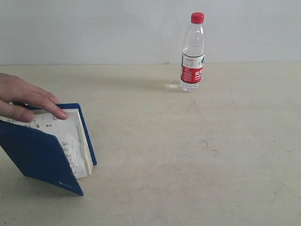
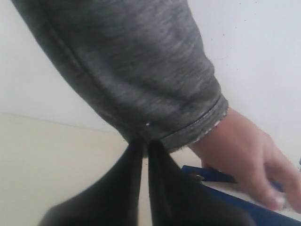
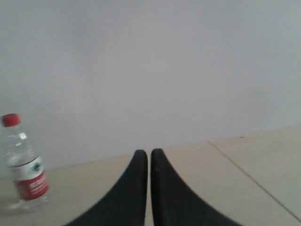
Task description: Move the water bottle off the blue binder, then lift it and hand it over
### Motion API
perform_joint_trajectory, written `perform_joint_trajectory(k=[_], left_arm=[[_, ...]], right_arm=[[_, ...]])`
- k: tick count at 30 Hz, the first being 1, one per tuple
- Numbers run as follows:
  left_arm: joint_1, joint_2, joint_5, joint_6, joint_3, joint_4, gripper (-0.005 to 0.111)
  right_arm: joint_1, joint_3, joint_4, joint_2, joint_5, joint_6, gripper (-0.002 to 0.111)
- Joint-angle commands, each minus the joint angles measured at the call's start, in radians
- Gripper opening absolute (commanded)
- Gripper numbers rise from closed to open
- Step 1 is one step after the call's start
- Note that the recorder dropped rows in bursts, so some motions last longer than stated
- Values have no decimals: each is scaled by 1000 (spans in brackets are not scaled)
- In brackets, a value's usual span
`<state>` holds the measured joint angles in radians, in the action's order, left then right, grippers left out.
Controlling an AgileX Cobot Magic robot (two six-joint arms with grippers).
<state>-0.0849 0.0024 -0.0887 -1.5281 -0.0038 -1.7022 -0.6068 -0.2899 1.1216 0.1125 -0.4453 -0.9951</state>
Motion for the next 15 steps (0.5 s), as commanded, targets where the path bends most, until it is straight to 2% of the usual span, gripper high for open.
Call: perform_joint_trajectory(k=[1,4,6,11,15], left_arm=[[4,-2,6,-7,4,2,4],[4,-2,6,-7,4,2,4],[4,-2,6,-7,4,2,4],[4,-2,15,-8,4,2,4],[4,-2,14,-8,4,0,4]], right_arm=[[72,-3,208,-11,-183,-207,0],[152,-3,296,-11,-333,-283,0],[232,-3,301,-11,-372,-326,0],[453,-3,301,-11,-326,-319,0],[636,-27,237,-11,-491,-240,0]])
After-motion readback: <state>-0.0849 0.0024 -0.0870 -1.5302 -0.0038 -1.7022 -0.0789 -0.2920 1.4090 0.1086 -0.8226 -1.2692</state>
